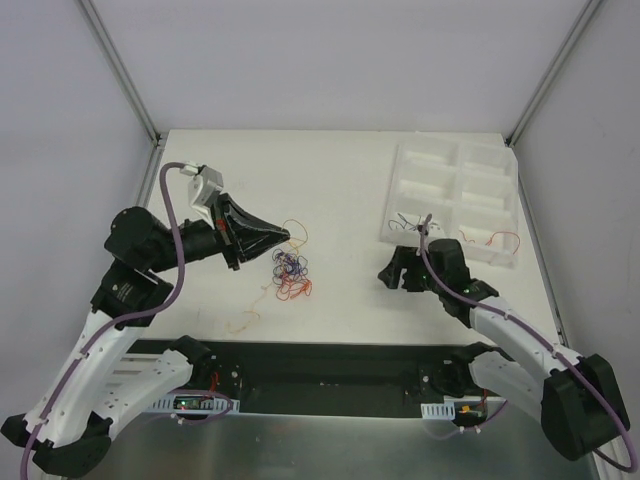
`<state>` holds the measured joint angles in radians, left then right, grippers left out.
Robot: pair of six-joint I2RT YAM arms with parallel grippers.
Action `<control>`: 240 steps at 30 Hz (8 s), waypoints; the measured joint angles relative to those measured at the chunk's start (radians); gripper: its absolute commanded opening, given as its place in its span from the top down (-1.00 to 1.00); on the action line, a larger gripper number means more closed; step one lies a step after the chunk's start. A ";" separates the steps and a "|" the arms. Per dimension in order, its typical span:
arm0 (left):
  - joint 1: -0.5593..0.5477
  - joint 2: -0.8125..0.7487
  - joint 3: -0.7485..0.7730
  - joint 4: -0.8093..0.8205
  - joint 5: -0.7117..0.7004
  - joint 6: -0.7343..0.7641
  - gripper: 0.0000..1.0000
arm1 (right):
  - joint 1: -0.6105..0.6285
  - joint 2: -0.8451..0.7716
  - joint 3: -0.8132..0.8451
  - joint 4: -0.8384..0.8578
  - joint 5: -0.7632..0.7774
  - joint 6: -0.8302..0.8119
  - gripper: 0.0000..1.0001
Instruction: Untangle the cables
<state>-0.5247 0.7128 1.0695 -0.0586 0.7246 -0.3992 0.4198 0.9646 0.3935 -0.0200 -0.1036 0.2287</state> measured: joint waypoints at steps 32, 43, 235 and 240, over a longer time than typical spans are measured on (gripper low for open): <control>0.000 0.124 -0.071 0.296 0.245 -0.233 1.00 | 0.483 0.228 0.361 0.514 -0.639 -0.006 -0.64; 0.000 0.124 -0.071 0.308 0.244 -0.238 1.00 | 0.514 0.206 0.262 0.734 -0.576 0.137 -0.54; -0.219 0.842 -0.035 0.069 0.007 -0.113 -0.17 | 0.421 -0.328 0.162 -0.336 0.473 0.061 0.99; -0.152 0.764 -0.084 0.024 -0.027 -0.082 -0.43 | 0.421 -0.300 0.164 -0.341 0.465 0.043 0.99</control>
<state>-0.6765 1.4769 0.9855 -0.0345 0.6971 -0.4812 0.8410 0.6647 0.5571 -0.3611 0.3618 0.2714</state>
